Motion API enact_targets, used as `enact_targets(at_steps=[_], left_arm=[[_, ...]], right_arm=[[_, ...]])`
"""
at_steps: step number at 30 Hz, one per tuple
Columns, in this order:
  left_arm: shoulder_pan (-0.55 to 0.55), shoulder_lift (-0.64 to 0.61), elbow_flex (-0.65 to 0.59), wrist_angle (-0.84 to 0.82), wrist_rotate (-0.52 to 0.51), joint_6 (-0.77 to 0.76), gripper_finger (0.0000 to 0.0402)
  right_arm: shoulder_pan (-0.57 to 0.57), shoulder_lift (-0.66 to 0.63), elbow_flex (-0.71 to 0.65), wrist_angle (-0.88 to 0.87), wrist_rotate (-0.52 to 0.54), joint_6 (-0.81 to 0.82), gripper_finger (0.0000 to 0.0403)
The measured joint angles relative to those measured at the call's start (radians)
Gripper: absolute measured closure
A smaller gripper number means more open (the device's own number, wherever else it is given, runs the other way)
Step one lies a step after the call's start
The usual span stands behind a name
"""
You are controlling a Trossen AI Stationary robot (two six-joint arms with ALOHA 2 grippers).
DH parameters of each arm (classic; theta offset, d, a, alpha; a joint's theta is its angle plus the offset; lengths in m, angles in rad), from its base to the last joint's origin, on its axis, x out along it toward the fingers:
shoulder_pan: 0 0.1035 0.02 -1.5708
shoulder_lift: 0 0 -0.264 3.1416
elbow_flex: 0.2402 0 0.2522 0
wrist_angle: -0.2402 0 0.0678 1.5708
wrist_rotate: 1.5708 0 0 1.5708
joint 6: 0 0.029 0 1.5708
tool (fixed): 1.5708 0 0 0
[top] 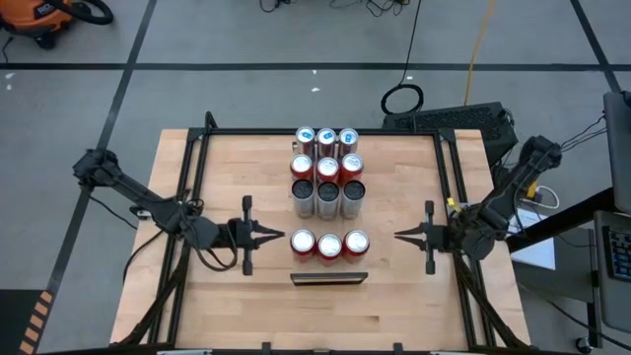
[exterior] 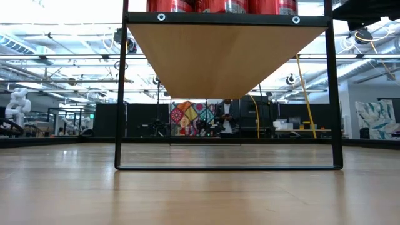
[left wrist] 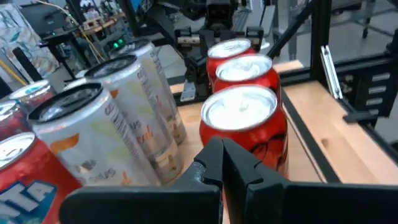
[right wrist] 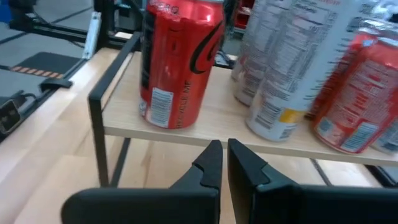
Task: Place canned beverage on shelf
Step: Return to Home Position
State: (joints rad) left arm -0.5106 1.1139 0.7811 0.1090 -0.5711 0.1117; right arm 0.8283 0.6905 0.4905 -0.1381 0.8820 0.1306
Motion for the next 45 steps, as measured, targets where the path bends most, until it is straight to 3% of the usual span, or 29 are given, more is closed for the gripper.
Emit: enact_targets(at_steps=[9,17,28,36,45], left_arm=[[0.000,-0.052,-0.024,-0.048,0.060,0.003,0.0401],[0.007,-0.203,-0.230,0.123,0.060,0.000,0.0401],[0.007,-0.345,-0.382,0.175,0.066,0.003,0.0401],[0.016,-0.381,-0.485,0.280,0.078,0.034,0.0401],[0.127,-0.449,-0.561,0.327,0.252,0.030,0.0401]], right_arm=[[-0.065,-0.029,0.000,0.002,-0.127,-0.051,0.0403],[-0.110,-0.077,-0.001,0.009,-0.176,-0.098,0.0403],[-0.185,-0.190,-0.260,0.402,-0.369,-0.178,0.0403],[-0.251,-0.239,-0.320,0.445,-0.461,-0.180,0.0403],[-0.321,-0.246,-0.354,0.459,-0.510,-0.172,0.0403]])
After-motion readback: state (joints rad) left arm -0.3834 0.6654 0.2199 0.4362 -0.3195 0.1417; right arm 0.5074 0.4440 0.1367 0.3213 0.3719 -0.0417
